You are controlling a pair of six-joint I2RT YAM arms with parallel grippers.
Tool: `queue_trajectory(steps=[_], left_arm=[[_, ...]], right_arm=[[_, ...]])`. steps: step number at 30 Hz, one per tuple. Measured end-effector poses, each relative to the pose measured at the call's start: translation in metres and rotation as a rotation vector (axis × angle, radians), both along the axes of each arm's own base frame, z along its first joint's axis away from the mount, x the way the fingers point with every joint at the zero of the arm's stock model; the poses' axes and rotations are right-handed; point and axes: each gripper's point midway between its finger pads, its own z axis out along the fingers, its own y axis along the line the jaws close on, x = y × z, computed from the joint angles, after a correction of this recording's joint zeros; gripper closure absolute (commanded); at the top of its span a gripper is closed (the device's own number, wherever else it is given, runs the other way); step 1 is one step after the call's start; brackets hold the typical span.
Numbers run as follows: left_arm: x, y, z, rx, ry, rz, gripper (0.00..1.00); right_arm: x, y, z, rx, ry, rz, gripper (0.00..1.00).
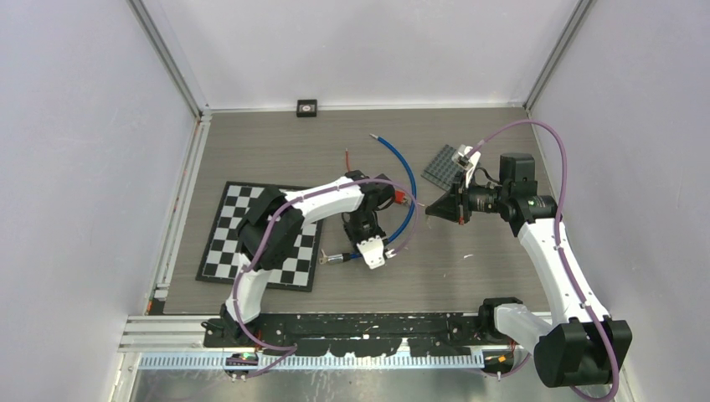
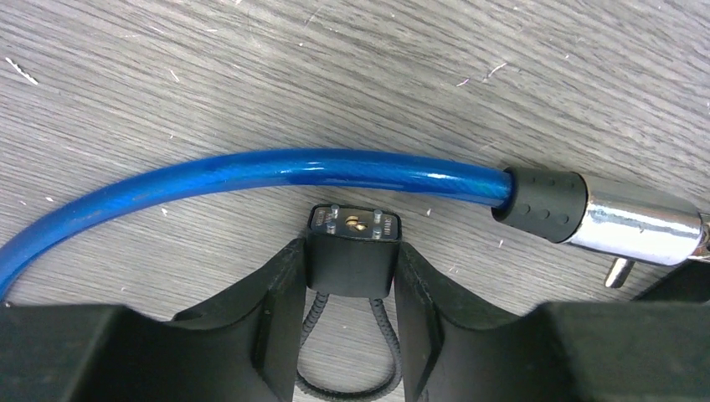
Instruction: Unlock with the key
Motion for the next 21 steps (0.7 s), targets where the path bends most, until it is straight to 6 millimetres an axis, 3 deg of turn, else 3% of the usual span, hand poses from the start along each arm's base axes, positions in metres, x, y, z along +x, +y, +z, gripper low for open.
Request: queue_trajectory(steps=[6,10,14,17,21], left_arm=[[0.000,0.000,0.001,-0.012,-0.007,0.032,0.82],[0.003,-0.004,0.004,-0.084,0.006,0.151,0.99],[0.006,-0.012,0.018,-0.193,0.023,0.316,1.00],[0.010,-0.018,0.049,-0.306,0.005,0.449,1.00],[0.015,-0.026,0.108,-0.506,-0.030,0.596,1.00]], right_arm=[[0.000,0.000,0.000,0.001,0.001,0.000,0.99],[0.001,0.001,0.002,0.013,0.015,-0.010,1.00],[0.004,0.003,0.007,0.045,0.031,-0.025,0.99],[0.005,0.005,0.010,0.066,0.046,-0.036,1.00],[0.006,0.006,0.014,0.083,0.061,-0.043,1.00]])
